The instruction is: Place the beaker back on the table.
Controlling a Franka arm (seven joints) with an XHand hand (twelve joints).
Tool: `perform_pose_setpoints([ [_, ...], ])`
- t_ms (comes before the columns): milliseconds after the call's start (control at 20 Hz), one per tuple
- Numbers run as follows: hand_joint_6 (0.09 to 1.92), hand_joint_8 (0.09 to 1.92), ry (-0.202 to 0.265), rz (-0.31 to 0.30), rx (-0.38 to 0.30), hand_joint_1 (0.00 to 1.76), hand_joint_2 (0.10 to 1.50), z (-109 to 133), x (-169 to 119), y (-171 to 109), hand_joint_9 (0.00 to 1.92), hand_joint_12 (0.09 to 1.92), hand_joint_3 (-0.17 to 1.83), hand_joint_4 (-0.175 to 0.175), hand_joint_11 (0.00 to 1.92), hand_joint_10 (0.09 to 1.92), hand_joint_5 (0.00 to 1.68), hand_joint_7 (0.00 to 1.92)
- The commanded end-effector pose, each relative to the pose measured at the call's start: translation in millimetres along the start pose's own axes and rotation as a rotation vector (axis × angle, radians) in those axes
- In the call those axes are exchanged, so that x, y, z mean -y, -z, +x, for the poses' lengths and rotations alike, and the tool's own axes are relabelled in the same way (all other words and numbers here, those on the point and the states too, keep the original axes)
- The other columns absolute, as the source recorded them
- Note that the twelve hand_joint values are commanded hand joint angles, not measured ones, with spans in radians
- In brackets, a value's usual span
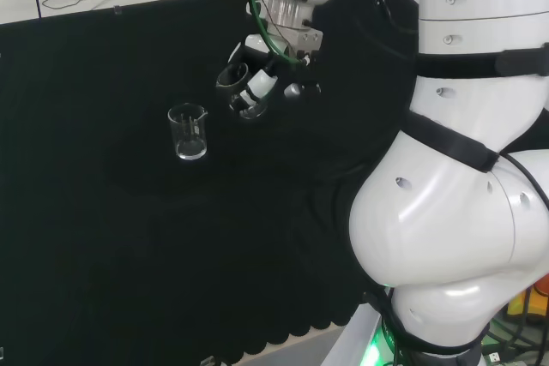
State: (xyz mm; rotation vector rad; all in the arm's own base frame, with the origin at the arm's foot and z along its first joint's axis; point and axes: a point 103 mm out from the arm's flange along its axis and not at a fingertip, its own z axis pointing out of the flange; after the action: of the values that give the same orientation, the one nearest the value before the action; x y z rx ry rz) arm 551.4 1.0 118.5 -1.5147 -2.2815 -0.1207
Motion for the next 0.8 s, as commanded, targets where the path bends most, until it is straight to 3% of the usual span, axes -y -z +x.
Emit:
perform_pose_setpoints([
  [50, 0.61, 0.09, 0.000, -0.021, -0.032, 1.14, 0.63, -11, -7, -12, 1.56, 0.85, 0.69, 0.166, 1.16, 0.09, 1.31, 1.66],
  [800, 0.60, 0.09, 0.005, -0.051, -0.091, 1.15, 0.64, -18, -18, -30, 1.55, 0.87, 0.67, 0.134, 1.13, 0.09, 1.32, 1.66],
])
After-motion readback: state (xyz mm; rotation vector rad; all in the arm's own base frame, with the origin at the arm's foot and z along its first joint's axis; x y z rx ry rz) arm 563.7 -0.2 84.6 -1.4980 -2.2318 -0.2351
